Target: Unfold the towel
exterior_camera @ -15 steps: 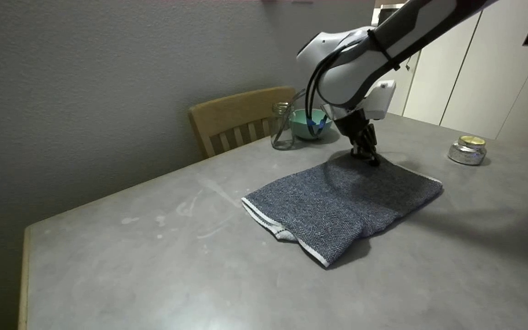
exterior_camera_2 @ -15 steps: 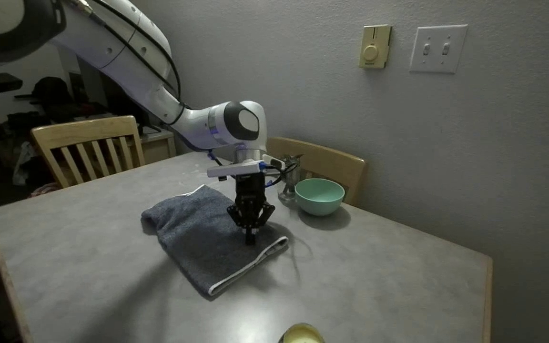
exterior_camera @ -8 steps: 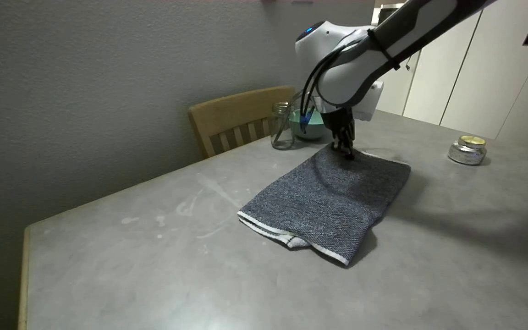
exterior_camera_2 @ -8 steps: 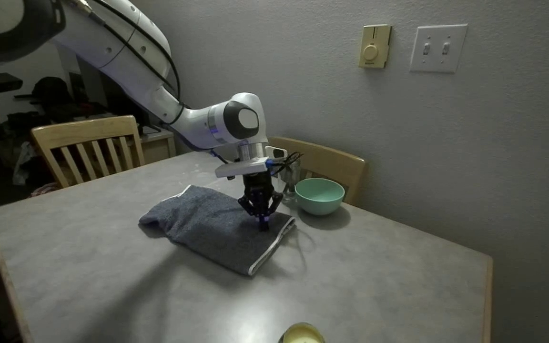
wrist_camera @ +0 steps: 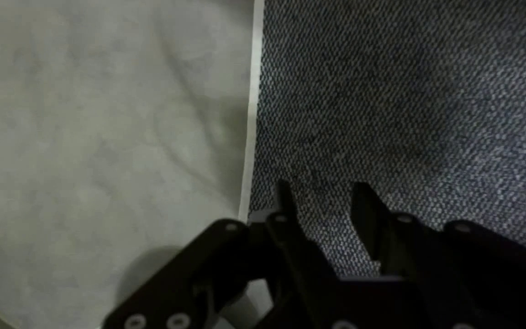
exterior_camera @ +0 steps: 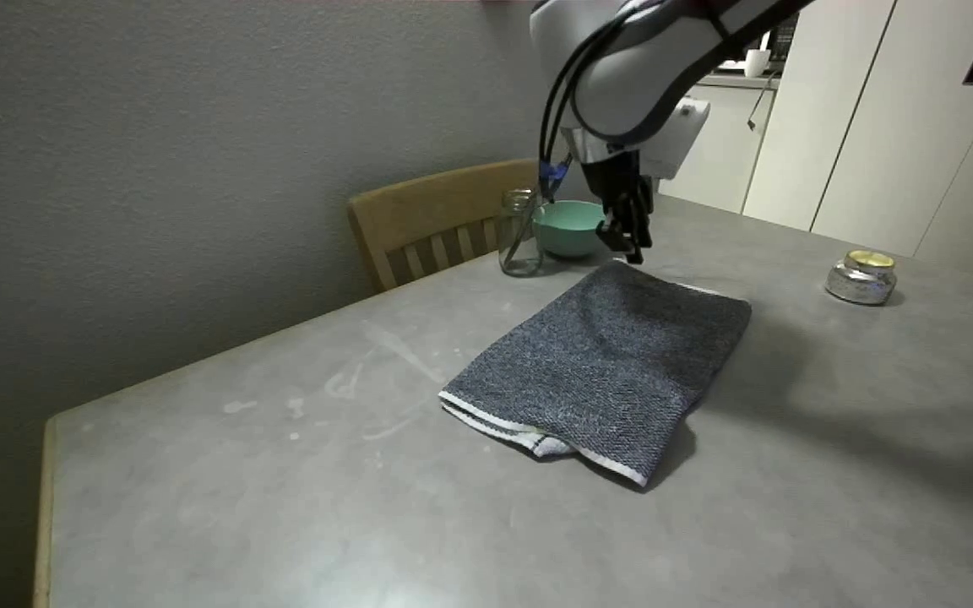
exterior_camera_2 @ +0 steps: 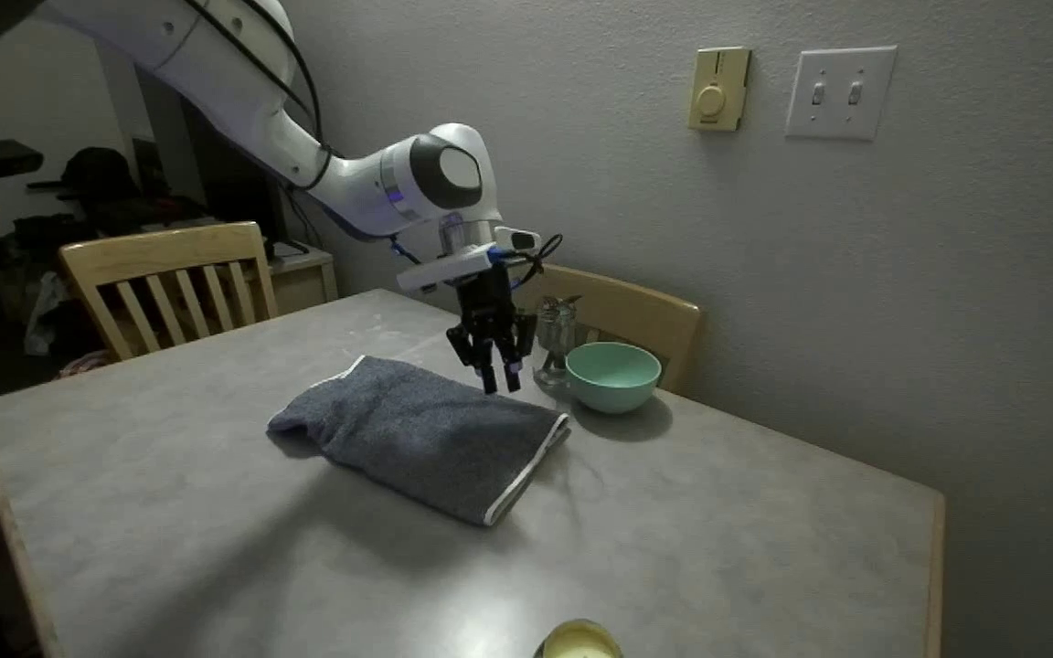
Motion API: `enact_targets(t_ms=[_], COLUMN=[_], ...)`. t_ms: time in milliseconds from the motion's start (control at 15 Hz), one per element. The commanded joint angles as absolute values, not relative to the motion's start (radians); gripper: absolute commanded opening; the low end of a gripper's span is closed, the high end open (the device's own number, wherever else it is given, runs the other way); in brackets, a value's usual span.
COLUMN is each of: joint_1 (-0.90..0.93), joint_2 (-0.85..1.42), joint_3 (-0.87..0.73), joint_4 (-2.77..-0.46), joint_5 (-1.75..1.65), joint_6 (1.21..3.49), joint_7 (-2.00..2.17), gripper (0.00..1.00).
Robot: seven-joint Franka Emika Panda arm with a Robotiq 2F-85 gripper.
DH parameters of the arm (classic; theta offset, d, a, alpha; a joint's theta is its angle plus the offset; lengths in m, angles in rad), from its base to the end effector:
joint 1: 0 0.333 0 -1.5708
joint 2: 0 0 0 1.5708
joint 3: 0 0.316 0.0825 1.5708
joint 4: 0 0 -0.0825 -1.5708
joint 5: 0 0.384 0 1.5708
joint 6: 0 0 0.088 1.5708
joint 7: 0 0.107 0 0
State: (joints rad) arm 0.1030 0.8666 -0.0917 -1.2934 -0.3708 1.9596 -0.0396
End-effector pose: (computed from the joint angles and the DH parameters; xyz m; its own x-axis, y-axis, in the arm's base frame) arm 0.7277 -0.0005 0.2147 0.9497 0.1992 -0.2418 0.2779 -0.8919 0.3567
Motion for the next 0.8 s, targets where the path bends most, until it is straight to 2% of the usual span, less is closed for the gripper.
enact_targets(t_ms=[0,200,333,733], joint_1=[0.140,0.147,0.147,0.144], joint_2=[0.721,0.663,0.637,0.658], joint_3=[-0.095,-0.079,-0.069,-0.059], joint_4=[-1.385,-1.385,-1.387,-1.334], joint_5=[-0.370,-0.357,-0.350,-0.337], joint_6=[1.857,1.780,1.750,1.728], joint_7=[0.034,0.075,0.095,0.102], gripper=[0.69,0.90,1.00,1.00])
